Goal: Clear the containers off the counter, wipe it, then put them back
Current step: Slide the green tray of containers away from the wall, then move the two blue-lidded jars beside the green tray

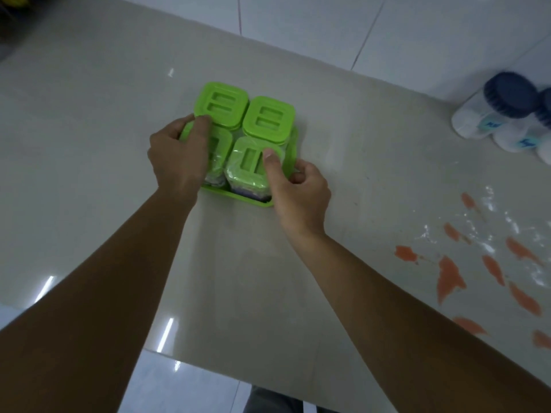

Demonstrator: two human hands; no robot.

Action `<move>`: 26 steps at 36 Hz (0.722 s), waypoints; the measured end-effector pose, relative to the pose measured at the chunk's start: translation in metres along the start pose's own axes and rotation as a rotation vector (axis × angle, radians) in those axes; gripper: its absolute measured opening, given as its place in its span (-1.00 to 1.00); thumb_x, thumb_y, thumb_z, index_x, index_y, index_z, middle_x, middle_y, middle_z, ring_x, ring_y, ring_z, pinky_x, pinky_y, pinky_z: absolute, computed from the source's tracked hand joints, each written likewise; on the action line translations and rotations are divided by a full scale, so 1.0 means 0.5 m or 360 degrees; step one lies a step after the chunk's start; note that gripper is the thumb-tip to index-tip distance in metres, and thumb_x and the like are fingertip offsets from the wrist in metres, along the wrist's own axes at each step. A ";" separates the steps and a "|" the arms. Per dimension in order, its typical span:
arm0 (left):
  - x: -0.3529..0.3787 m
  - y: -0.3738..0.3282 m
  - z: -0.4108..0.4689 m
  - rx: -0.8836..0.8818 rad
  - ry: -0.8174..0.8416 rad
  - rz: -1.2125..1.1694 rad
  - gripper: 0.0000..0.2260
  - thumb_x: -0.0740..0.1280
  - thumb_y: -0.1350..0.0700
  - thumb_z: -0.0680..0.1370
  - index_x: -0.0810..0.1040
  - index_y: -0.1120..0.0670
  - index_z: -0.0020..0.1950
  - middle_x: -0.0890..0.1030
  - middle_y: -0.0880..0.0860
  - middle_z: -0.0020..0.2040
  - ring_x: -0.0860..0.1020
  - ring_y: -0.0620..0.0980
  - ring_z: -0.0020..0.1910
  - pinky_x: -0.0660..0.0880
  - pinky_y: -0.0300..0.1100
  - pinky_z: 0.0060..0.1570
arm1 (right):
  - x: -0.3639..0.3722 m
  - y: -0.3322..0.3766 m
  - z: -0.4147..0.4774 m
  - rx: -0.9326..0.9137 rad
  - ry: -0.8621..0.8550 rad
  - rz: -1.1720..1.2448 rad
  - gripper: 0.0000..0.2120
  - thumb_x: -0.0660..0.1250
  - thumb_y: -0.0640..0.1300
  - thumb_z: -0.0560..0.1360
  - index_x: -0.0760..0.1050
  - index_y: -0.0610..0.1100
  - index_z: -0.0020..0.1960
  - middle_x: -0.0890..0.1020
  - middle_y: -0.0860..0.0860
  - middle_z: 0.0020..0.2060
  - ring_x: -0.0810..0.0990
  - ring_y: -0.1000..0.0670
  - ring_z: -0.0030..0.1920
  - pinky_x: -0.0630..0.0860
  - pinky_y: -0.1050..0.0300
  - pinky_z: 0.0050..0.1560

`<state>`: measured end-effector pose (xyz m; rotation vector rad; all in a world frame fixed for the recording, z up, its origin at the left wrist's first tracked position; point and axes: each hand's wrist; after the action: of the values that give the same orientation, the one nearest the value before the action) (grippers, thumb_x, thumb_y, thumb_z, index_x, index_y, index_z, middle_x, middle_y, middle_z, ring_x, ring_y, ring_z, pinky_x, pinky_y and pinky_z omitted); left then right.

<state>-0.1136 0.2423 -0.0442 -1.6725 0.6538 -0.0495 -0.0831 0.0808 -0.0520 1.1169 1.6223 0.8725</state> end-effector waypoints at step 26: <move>0.227 -0.133 -0.224 0.1576 0.0679 0.1206 -0.55 0.22 0.11 0.50 0.53 0.06 0.40 0.57 0.08 0.38 0.41 0.09 0.48 0.21 -0.06 0.48 | -0.357 -0.036 0.167 -0.0743 0.0137 -0.0945 -0.48 0.21 -0.38 0.57 0.37 -0.18 0.51 0.50 -0.11 0.39 0.48 -0.01 0.40 0.28 0.37 0.34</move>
<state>-0.0358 0.0960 0.0051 -0.3991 1.2865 -0.1580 0.0158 -0.0901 -0.0391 0.2504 1.5796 0.8377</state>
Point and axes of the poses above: each hand's wrist, its own z-axis towards the middle knuckle, its own x-axis out of the palm, y = z × x
